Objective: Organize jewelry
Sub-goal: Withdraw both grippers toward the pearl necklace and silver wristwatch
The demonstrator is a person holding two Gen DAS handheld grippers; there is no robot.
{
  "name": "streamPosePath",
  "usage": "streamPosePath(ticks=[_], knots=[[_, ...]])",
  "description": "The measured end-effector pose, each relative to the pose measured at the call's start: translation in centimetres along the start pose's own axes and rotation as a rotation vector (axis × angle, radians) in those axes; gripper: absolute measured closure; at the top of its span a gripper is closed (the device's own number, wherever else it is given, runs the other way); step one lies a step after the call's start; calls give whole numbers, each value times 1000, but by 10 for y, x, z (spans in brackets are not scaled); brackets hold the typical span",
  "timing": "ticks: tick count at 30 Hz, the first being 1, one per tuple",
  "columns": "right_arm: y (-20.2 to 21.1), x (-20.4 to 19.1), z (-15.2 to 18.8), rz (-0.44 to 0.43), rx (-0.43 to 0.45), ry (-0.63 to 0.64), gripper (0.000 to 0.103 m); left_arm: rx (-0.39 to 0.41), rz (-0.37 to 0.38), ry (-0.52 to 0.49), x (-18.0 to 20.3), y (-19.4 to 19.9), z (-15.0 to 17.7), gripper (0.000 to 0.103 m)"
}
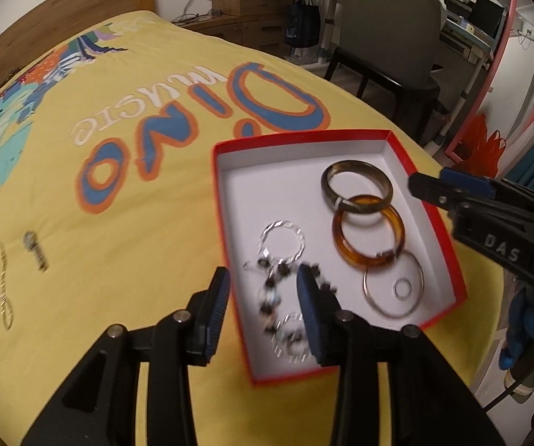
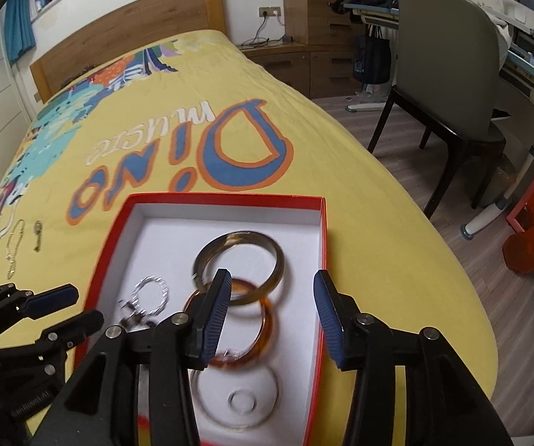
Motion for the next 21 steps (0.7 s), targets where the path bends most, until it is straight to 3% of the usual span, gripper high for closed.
streamPosePath(ticks=[4, 12, 21], knots=[[27, -14, 12, -29, 13, 4, 54, 2, -36, 19, -16, 24, 22, 62], [78, -65, 48, -98, 28, 49, 51, -25, -77, 32, -55, 67, 90, 62], [119, -124, 90, -151, 25, 96, 50, -23, -171, 26, -105, 124, 162, 62]])
Point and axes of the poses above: each gripper's, at about its wrist camera, not at the fingertips, and y roughly against the way its jaws point, x to its right, z to its underside, the point moved 7 cm from there along -y, roughly the way its jaws point, and after that the axes turned 2 degrees about -z, right-handed, at the moved point
